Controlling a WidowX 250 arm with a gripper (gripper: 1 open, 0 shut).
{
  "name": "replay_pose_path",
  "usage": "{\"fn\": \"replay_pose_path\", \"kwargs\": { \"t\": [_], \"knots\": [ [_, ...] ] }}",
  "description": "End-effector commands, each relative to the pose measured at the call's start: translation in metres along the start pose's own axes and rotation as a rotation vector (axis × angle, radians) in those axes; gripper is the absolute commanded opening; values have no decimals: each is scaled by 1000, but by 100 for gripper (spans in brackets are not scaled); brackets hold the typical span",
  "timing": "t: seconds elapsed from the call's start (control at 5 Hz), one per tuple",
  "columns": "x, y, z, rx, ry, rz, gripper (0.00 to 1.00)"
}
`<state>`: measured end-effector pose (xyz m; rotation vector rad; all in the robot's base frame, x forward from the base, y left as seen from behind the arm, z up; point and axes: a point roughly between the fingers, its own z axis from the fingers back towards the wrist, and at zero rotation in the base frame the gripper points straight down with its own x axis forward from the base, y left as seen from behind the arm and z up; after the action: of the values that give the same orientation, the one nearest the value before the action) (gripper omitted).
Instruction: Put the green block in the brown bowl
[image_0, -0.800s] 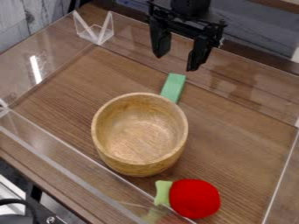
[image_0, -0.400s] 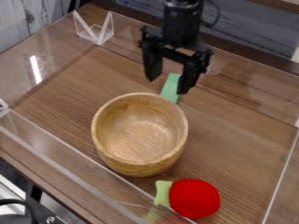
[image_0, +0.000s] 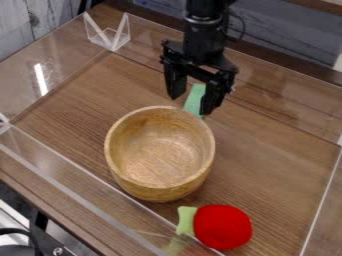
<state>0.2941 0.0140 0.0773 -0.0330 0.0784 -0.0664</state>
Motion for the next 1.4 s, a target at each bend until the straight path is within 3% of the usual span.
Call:
{"fn": "replay_pose_path", "kwargs": {
  "t": [0.0,0.2,0.6,1.0,1.2],
  "knots": [
    [11,16,11,-2,-69,2,100],
    [16,26,8,-10,-87,8,100],
    [20,29,-6,-38,-103,95,100],
    [25,42,-2,-60,-121,143,100],
    [27,41,-15,-64,-121,155,100]
  ]
}}
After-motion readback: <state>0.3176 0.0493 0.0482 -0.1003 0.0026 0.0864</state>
